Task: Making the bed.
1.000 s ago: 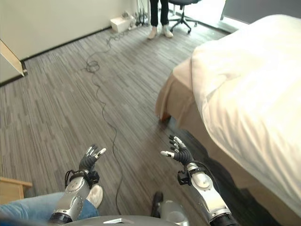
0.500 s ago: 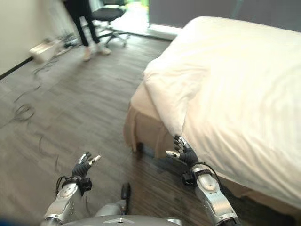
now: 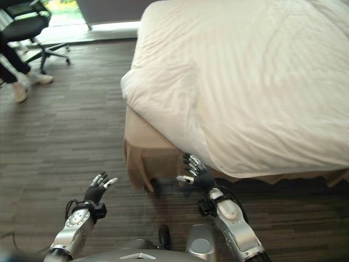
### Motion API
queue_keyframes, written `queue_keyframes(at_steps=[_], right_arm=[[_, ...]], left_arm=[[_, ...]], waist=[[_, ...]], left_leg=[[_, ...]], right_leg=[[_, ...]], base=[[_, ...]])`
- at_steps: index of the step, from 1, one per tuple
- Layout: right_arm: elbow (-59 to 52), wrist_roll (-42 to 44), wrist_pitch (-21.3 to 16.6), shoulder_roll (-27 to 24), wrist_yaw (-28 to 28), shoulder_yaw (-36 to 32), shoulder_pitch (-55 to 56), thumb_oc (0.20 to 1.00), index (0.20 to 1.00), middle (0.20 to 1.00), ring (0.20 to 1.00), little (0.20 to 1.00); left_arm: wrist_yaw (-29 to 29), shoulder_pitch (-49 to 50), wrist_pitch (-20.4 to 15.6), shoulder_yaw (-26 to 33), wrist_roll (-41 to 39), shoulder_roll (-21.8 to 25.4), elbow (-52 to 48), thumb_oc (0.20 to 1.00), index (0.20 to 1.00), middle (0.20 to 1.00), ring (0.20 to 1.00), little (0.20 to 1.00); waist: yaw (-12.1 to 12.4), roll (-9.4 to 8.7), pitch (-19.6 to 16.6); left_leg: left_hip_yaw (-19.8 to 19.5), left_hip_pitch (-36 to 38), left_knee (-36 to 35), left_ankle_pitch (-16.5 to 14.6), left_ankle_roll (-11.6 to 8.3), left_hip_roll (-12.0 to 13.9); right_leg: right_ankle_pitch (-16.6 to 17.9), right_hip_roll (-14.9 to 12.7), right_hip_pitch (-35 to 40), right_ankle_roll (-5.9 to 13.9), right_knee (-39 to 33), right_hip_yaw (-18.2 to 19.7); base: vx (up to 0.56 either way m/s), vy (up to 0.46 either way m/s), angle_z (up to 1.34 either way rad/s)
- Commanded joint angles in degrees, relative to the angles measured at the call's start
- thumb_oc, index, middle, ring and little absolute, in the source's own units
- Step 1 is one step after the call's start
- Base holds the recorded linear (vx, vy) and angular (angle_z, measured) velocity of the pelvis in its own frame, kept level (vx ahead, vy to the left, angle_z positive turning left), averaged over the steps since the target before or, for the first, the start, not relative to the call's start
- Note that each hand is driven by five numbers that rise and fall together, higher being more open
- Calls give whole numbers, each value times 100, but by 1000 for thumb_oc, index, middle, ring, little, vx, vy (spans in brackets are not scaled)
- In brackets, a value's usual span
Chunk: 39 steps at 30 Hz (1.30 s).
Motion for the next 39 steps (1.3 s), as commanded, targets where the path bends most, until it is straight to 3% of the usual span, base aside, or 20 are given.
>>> queue_keyframes(at_steps=[1,3,5,6,10,12,13,15,16,19,22,25,27,29,32,34,36,37,39], right_arm=[[-13,-47,-179,-203,54,-213,-95,1000,1000,1000,1000,1000],[-35,48,-186,-204,49,-275,-30,1000,1000,1000,1000,1000],[-62,172,-213,-230,45,-338,19,1000,1000,1000,1000,1000],[-79,271,-235,-211,51,-344,74,1000,1000,1000,1000,1000],[-36,336,-240,-210,1,-293,45,1000,1000,1000,1000,1000],[-75,483,-228,-279,77,-220,16,1000,1000,1000,1000,1000],[-57,486,-215,-303,89,-201,0,1000,1000,1000,1000,1000],[-36,527,-206,-401,69,-105,-124,1000,1000,1000,1000,1000],[-25,538,-182,-433,110,-52,-185,1000,1000,1000,1000,1000],[-89,528,-145,-505,186,-33,-216,1000,1000,1000,1000,1000],[-89,619,-178,-532,185,-53,-190,1000,1000,1000,1000,1000],[-46,643,-163,-610,169,-39,-215,1000,1000,1000,1000,1000],[-14,618,-148,-645,178,-49,-232,1000,1000,1000,1000,1000],[42,427,-115,-722,182,-133,-258,1000,1000,1000,1000,1000],[35,280,-111,-649,135,-298,-186,1000,1000,1000,1000,1000],[31,155,-124,-540,49,-468,-88,1000,1000,1000,1000,1000],[132,87,-126,-359,-129,-602,22,1000,1000,1000,1000,1000],[135,171,-141,-232,-223,-585,-18,1000,1000,1000,1000,1000],[131,286,-180,-96,-89,-477,-20,1000,1000,1000,1000,1000]], left_arm=[[-42,-160,-194,151,177,70,-242,1000,1000,1000,1000,1000],[-53,-127,-191,181,151,-17,-288,1000,1000,1000,1000,1000],[-41,-155,-210,176,115,-89,-257,1000,1000,1000,1000,1000],[-20,-191,-242,180,-27,-202,-244,1000,1000,1000,1000,1000],[-9,-242,-275,166,-253,-299,-217,1000,1000,1000,1000,1000],[-79,-264,-293,140,-552,-406,-282,1000,1000,1000,1000,1000],[-70,-277,-287,124,-524,-411,-282,1000,1000,1000,1000,1000],[38,-251,-323,147,-625,-422,-300,1000,1000,1000,1000,1000],[55,-209,-332,205,-717,-447,-314,1000,1000,1000,1000,1000],[79,-24,-310,362,-643,-430,-303,1000,1000,1000,1000,1000],[197,-22,-351,428,-689,-394,-283,1000,1000,1000,1000,1000],[258,-186,-423,465,-724,-385,-314,1000,1000,1000,1000,1000],[235,-235,-428,474,-733,-375,-330,1000,1000,1000,1000,1000],[141,-353,-467,393,-812,-342,-360,1000,1000,1000,1000,1000],[54,-461,-466,333,-1095,-382,-370,1000,1000,1000,1000,1000],[-17,-517,-432,222,-990,-300,-441,1000,1000,1000,1000,1000],[-99,-616,-370,93,-644,-86,-476,1000,1000,1000,1000,1000],[-95,-676,-360,134,-438,123,-604,1000,1000,1000,1000,1000],[-155,-757,-378,277,-241,534,-903,1000,1000,1000,1000,1000]], waist=[[11,-57,-105],[12,-57,-115],[-55,-84,-148],[-8,-166,-249],[65,-247,-301],[163,-390,-241],[185,-409,-183],[339,-422,-27],[379,-431,-28],[459,-530,-76],[480,-561,-132],[354,-485,-102],[327,-443,-97],[256,-273,-156],[152,-161,-204],[47,-51,-269],[-51,39,-296],[-76,80,-246],[-75,171,-219]], left_leg=[[-173,135,-256,-154,-230,195],[24,177,-256,-151,-310,239],[81,198,-256,-111,-355,249],[58,204,-256,-105,-361,196],[124,165,-84,-142,-419,203],[109,-161,863,-306,-511,250],[6,-327,1238,-313,-538,275],[-668,-739,2098,-214,-653,110],[-890,-763,2075,-248,-637,43],[-1133,-699,1662,-289,-531,314],[-1569,-590,1248,6,-513,448],[-1396,-517,907,489,-584,808],[-1313,-438,749,584,-619,889],[-1141,-266,536,739,-778,987],[-848,-120,591,313,-762,898],[-693,112,38,-7,-615,719],[-527,263,-256,-132,-414,514],[-422,282,-256,-155,-317,423],[-243,208,-256,-185,-266,354]], right_leg=[[415,546,43,-108,-945,-301],[265,842,100,-135,-1484,-357],[246,1193,305,-169,-2219,70],[250,1309,804,-271,-3053,357],[349,1359,1120,-320,-3493,445],[420,1311,1433,-376,-3847,391],[426,1303,1470,-408,-3858,375],[430,1298,1470,-493,-3805,511],[441,1288,1470,-489,-3853,567],[407,1157,1501,-478,-3884,733],[357,1074,1530,-505,-3904,814],[240,876,1549,-521,-3768,742],[195,838,1569,-501,-3724,753],[152,697,1639,-417,-3614,756],[212,463,1770,-254,-3559,688],[411,261,1636,-69,-3426,680],[967,75,1322,64,-3056,808],[1507,-30,1130,56,-2936,829],[1520,-57,820,34,-2601,768]], base=[[-2,86,-95],[2,21,-78],[58,-54,-23],[83,-66,-9],[56,-103,-1],[21,-164,-8],[-33,-107,1],[-31,-63,0],[27,-37,-36],[98,-26,-52],[132,42,-39],[131,186,-24],[142,258,5],[226,463,11],[212,524,5],[188,692,3],[141,741,3],[70,637,-34],[17,519,-68]])
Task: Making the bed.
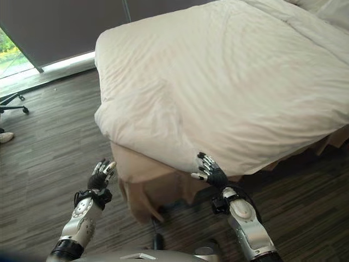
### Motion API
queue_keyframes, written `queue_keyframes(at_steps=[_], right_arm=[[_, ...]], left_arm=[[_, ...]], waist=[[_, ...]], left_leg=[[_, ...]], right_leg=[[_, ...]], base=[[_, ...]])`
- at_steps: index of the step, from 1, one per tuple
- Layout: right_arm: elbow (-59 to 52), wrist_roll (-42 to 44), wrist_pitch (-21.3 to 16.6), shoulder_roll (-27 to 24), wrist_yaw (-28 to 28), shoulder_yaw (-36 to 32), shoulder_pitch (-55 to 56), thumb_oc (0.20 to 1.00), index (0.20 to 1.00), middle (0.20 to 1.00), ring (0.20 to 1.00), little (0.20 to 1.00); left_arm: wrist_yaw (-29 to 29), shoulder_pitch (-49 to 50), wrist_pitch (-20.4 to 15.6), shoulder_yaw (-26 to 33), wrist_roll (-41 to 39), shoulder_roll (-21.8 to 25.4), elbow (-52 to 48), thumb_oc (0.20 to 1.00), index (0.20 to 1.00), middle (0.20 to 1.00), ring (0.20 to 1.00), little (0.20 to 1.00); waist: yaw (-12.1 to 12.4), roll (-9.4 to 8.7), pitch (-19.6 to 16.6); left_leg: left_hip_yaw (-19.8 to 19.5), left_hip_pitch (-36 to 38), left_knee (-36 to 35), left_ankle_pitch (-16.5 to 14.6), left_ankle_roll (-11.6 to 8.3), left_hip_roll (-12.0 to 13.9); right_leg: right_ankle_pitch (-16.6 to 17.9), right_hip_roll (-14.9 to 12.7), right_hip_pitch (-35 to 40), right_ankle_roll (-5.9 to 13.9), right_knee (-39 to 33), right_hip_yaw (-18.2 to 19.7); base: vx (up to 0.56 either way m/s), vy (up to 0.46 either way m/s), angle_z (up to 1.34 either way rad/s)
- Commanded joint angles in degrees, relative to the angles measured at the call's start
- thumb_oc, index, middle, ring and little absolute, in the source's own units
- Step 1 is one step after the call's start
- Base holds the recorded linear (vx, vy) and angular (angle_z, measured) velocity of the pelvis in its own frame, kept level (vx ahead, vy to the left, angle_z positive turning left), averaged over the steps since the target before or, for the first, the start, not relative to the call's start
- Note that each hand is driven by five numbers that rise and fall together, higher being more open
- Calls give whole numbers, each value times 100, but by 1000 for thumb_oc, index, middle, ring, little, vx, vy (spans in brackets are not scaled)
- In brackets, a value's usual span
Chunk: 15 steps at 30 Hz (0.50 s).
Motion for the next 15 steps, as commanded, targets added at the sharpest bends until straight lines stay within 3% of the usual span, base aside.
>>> queue_keyframes(at_steps=[1,2,3,4,5,6,7,8,9,10,12,15], right_arm=[[-81,55,-308,77,212,335,-265,1000,1000,1000,1000,1000],[-79,55,-309,80,213,337,-267,1000,1000,1000,1000,1000],[27,-142,-264,37,395,430,-197,1000,1000,1000,1000,1000],[6,-90,-261,40,470,429,-126,1000,1000,1000,1000,1000],[-46,-68,-261,5,611,411,-42,1000,1000,1000,1000,1000],[-47,-68,-261,5,611,412,-40,1000,1000,1000,1000,1000],[-7,-130,-258,-68,647,384,-53,1000,1000,1000,1000,1000],[-6,-130,-258,-68,647,385,-52,1000,1000,1000,1000,1000],[-16,-116,-236,-72,696,357,-58,1000,1000,1000,1000,1000],[-16,-116,-236,-72,696,357,-58,1000,1000,1000,1000,1000],[65,-139,-147,-175,777,317,-179,1000,1000,1000,1000,1000],[56,-162,-117,-250,754,282,-266,1000,1000,1000,1000,1000]], left_arm=[[-286,-461,-358,401,484,721,-679,1000,1000,1000,1000,1000],[-288,-460,-357,404,483,724,-681,1000,1000,1000,1000,1000],[-374,-654,-422,427,443,833,-855,1000,1000,1000,1000,1000],[-343,-737,-450,461,510,847,-955,1000,1000,1000,1000,1000],[-278,-822,-515,601,619,924,-1311,1000,1000,1000,1000,1000],[-277,-817,-512,603,620,923,-1316,1000,1000,1000,1000,1000],[-262,-851,-532,675,640,915,-1549,1000,1000,1000,1000,1000],[-261,-847,-528,677,642,915,-1555,1000,1000,1000,1000,1000],[-264,-830,-498,715,816,969,-1678,1000,1000,1000,1000,1000],[-264,-830,-498,715,816,969,-1678,1000,1000,1000,1000,1000],[-339,-906,-350,795,1271,1314,-1788,1000,1000,1000,1000,1000],[-352,-1095,-304,860,1328,1730,-1901,1000,1000,1000,1000,1000]], waist=[[59,-84,-4],[60,-92,-7],[-67,-112,30],[-79,-134,40],[-41,-187,18],[-48,-186,20],[-6,-277,-7],[-7,-276,-1],[85,-339,-92],[85,-339,-92],[168,-358,-199],[231,-363,-277]], left_leg=[[160,204,41,-330,38,10],[163,200,41,-331,38,4],[222,217,41,-346,-21,-27],[224,215,41,-333,-45,-41],[257,214,41,-320,-80,-81],[250,218,41,-321,-82,-80],[273,223,41,-311,-109,-114],[271,232,41,-312,-111,-111],[332,236,41,-341,-120,-150],[332,236,41,-341,-120,-150],[354,215,41,-302,-147,-153],[407,215,41,-305,-155,-147]], right_leg=[[610,46,137,67,-50,-346],[590,39,114,67,-13,-338],[71,600,-160,-1,401,-113],[-197,852,-244,-11,401,-77],[-467,1094,-225,-74,261,-292],[-469,1095,-216,-77,256,-300],[-620,1319,-151,-152,103,-406],[-616,1322,-135,-154,89,-407],[-561,1263,182,-165,-506,-617],[-561,1263,182,-165,-506,-617],[-345,1318,643,-130,-1393,-473],[-242,1321,748,-100,-1579,-493]], base=[[12,334,-58],[6,328,-36],[-14,212,-32],[5,312,-23],[11,138,-6],[36,156,2],[19,56,5],[48,94,-8],[31,35,3],[28,45,0],[27,4,-27],[21,-7,-10]])
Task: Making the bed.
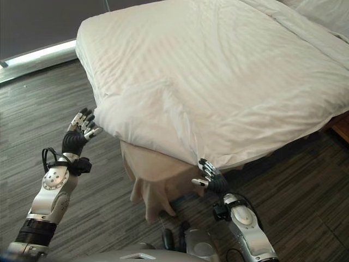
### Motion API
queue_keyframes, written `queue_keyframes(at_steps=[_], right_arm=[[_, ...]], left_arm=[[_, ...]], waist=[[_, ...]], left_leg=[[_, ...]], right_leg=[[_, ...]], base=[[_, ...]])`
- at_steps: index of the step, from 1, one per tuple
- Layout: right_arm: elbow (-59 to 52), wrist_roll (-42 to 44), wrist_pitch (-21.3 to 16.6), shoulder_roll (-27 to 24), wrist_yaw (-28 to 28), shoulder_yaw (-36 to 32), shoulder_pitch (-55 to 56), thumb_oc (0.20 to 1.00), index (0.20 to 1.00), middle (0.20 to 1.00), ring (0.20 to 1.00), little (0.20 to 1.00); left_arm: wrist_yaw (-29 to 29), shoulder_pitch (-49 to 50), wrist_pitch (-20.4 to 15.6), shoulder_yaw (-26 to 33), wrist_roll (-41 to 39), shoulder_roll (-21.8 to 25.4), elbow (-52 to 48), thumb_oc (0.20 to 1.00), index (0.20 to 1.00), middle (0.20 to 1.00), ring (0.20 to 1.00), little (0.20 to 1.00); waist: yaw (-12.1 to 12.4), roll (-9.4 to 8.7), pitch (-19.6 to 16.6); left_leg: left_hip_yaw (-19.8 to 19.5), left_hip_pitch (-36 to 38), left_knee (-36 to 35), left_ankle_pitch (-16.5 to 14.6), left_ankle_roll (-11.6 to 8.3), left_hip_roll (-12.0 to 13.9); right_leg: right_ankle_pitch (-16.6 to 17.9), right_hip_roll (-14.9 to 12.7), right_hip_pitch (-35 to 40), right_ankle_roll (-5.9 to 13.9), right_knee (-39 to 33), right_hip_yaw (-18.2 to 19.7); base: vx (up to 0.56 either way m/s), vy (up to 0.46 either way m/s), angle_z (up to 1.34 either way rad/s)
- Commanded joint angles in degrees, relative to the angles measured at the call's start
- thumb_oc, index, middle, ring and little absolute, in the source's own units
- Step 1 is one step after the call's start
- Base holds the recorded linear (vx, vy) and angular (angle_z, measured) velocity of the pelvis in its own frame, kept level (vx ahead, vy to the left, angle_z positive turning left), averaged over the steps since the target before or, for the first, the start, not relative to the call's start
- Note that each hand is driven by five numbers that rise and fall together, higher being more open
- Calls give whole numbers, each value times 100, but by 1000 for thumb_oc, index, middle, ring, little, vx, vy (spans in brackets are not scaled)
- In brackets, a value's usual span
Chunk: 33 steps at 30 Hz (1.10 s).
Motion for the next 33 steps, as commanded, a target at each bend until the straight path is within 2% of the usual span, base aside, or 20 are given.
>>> queue_keyframes(at_steps=[1,4,6,10,13,15,16,19,24,25,29,31,33], right_arm=[[-191,-66,-168,90,332,235,-199,1000,1000,1000,1000,1000],[-151,-67,-159,114,383,244,-74,1000,1000,1000,1000,1000],[-108,-119,-75,116,499,265,161,1000,1000,1000,1000,1000],[-68,-234,4,82,635,270,355,1000,1000,1000,1000,1000],[-94,-206,37,-5,662,235,470,1000,1000,1000,1000,1000],[-104,-169,25,6,634,188,478,1000,1000,1000,1000,1000],[-161,-116,-27,-18,554,111,470,1000,1000,1000,1000,1000],[-203,-40,-130,-64,370,-105,428,1000,1000,1000,1000,1000],[-286,12,-226,-205,160,-507,315,1000,1000,1000,1000,1000],[-235,23,-291,-402,-104,-724,-46,1000,1000,1000,1000,1000],[-406,320,-449,-807,-412,-1100,-626,1000,1000,1000,1000,1000],[-917,733,-612,-1115,-487,-1617,-817,1000,1000,1000,1000,1000],[-1277,901,-856,-1053,-788,-2194,-862,1000,1000,1000,1000,1000]], left_arm=[[-33,-586,-189,437,205,673,-170,1000,1000,1000,1000,1000],[40,-893,-168,364,303,944,-18,1000,1000,1000,1000,1000],[92,-1235,-107,316,558,1288,82,1000,1000,1000,1000,1000],[8,-1476,-31,191,815,1580,257,1000,1000,1000,1000,1000],[-81,-2172,146,-337,1173,1995,1104,1000,1000,1000,1000,1000],[-60,-2417,170,-519,1251,2055,1355,1000,1000,1000,1000,1000],[-31,-2748,226,-760,1376,2122,1836,1000,1000,1000,1000,1000],[13,-3150,301,-1052,1432,2047,2487,1000,1000,1000,1000,1000],[-121,-3385,372,-1200,1316,1890,3023,1000,1000,1000,1000,1000],[-151,-3430,400,-1224,1212,1759,3136,1000,1000,1000,1000,1000],[-179,-3569,424,-1361,1241,1576,3460,1000,1000,1000,1000,1000],[-233,-3584,447,-1425,1348,1459,3577,1000,1000,1000,1000,1000],[-156,-3554,498,-1373,1620,1357,3710,1000,1000,1000,1000,1000]], waist=[[69,-298,-316],[37,-325,-326],[-1,-345,-337],[-49,-360,-341],[-193,-333,-352],[-200,-332,-350],[-269,-315,-360],[-356,-303,-377],[-421,-290,-381],[-428,-293,-388],[-422,-295,-373],[-446,-299,-362],[-491,-304,-354]], left_leg=[[40,286,29,-156,-240,249],[25,315,29,-164,-251,244],[31,323,29,-168,-273,253],[58,338,29,-173,-290,263],[114,354,29,-171,-311,278],[132,356,29,-171,-314,281],[172,350,29,-169,-319,289],[248,344,29,-177,-312,305],[369,350,29,-197,-296,330],[403,343,29,-203,-290,338],[451,350,29,-210,-284,345],[450,343,29,-218,-277,345],[464,326,29,-241,-271,346]], right_leg=[[415,-248,945,461,-947,164],[452,-253,1052,458,-1083,175],[488,-251,1104,469,-1179,186],[491,-250,1110,488,-1180,203],[516,-245,1109,509,-1180,260],[522,-243,1102,513,-1180,283],[544,-239,1082,531,-1180,316],[589,-227,1037,556,-1180,400],[627,-205,985,583,-1180,521],[633,-205,962,589,-1180,565],[654,-203,947,599,-1180,608],[642,-206,939,600,-1180,593],[628,-206,915,605,-1180,599]], base=[[9,-22,-12],[-9,-21,7],[-29,-48,6],[-13,-15,-4],[-20,-16,-3],[-10,-5,-4],[-20,-11,-12],[-3,-4,-17],[18,3,-22],[21,4,-21],[29,4,-15],[70,5,-1],[84,9,6]])
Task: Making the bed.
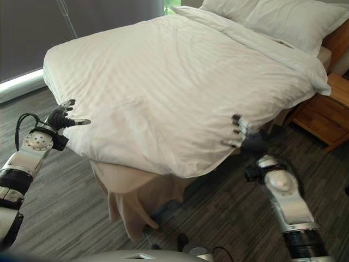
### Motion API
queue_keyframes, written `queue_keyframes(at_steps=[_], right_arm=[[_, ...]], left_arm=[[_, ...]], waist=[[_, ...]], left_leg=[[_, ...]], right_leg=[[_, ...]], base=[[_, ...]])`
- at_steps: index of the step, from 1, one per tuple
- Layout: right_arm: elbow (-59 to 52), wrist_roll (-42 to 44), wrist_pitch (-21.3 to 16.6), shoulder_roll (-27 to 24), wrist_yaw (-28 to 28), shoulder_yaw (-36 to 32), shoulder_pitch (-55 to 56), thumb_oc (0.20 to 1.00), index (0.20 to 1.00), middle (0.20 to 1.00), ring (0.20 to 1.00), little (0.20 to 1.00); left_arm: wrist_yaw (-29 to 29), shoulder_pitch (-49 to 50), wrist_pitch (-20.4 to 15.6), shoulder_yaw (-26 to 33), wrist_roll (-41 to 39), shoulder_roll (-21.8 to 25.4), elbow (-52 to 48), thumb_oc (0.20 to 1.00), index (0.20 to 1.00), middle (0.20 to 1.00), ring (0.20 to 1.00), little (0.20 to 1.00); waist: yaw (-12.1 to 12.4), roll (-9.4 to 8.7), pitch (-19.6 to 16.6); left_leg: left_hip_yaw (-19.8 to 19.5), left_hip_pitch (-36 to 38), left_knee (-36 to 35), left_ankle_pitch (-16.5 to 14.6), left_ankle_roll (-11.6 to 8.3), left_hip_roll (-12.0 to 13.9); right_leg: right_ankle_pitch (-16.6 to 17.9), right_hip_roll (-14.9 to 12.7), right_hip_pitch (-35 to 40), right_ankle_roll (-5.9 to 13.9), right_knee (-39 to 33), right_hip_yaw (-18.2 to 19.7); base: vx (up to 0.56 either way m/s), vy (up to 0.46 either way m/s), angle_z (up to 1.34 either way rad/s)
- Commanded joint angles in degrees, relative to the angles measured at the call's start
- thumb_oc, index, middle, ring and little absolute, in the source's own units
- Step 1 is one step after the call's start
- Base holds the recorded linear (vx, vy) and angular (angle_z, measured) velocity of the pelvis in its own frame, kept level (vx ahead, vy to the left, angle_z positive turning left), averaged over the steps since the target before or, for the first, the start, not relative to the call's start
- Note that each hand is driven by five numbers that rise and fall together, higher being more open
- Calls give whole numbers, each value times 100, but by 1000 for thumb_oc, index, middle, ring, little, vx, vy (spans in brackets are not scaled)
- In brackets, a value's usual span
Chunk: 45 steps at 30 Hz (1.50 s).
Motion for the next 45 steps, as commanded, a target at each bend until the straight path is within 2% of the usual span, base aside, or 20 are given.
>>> queue_keyframes(at_steps=[1,10,17,23,25,27,30,34,37,45], right_arm=[[-40,360,-634,367,-423,-426,30,1000,1000,1000,1000,1000],[-302,209,-968,607,-1025,-1337,192,1000,1000,1000,1000,1000],[-290,282,-1143,721,-1181,-1575,489,1000,1000,1000,1000,1000],[-260,398,-1257,822,-1253,-1548,638,1000,1000,1000,1000,1000],[-264,485,-1323,948,-1315,-1542,753,1000,1000,1000,1000,1000],[-293,515,-1349,980,-1335,-1545,767,1000,1000,1000,1000,1000],[-351,553,-1404,1003,-1374,-1584,782,1000,1000,1000,1000,1000],[-343,549,-1431,1016,-1420,-1565,772,1000,1000,1000,1000,1000],[-423,441,-1458,1143,-1473,-1514,873,1000,1000,1000,1000,1000],[-531,384,-1461,1122,-1408,-1420,947,1000,1000,1000,1000,1000]], left_arm=[[129,-883,-88,54,355,31,345,1000,1000,1000,1000,1000],[337,-1150,16,194,846,16,903,1000,1000,1000,1000,1000],[754,-2737,103,-525,1660,298,1724,1000,1000,1000,1000,1000],[880,-3543,39,-1009,1770,570,2234,1000,1000,1000,1000,1000],[898,-4172,223,-1553,2478,720,2740,1000,1000,1000,1000,1000],[911,-4305,273,-1662,2597,736,2869,1000,1000,1000,1000,1000],[983,-4438,296,-1722,2716,875,3079,1000,1000,1000,1000,1000],[1019,-4329,408,-1532,2696,1062,3441,1000,1000,1000,1000,1000],[1099,-4307,547,-1485,2869,1138,3611,1000,1000,1000,1000,1000],[1075,-4165,661,-1361,2919,1272,3814,1000,1000,1000,1000,1000]], waist=[[-14,-1,86],[-257,40,185],[-587,-36,485],[-756,-70,677],[-862,-101,866],[-896,-129,945],[-954,-270,1112],[-944,-441,1225],[-925,-503,1308],[-804,-471,1376]], left_leg=[[-13,284,75,-271,-255,48],[220,79,75,-298,-254,84],[435,-433,75,-196,-271,147],[627,-782,75,-121,-286,173],[752,-970,75,-96,-273,190],[757,-1013,75,-98,-260,193],[883,-1190,75,-65,-246,229],[1060,-1409,75,-24,-233,264],[1109,-1536,75,-11,-234,267],[1034,-1631,75,-33,-222,240]], right_leg=[[-301,-140,317,422,98,-97],[-248,-107,23,466,98,70],[-54,-53,-585,511,98,255],[121,-22,-1007,563,98,428],[205,-7,-1265,592,98,559],[215,5,-1330,609,98,578],[341,45,-1567,643,98,695],[500,101,-1852,699,98,834],[527,104,-1991,708,98,857],[493,81,-2082,695,98,788]], base=[[66,10,-1],[48,17,-11],[-4,20,-23],[11,22,-28],[25,36,-28],[5,18,-24],[1,14,-20],[37,4,-33],[55,-5,-20],[26,5,-4]])
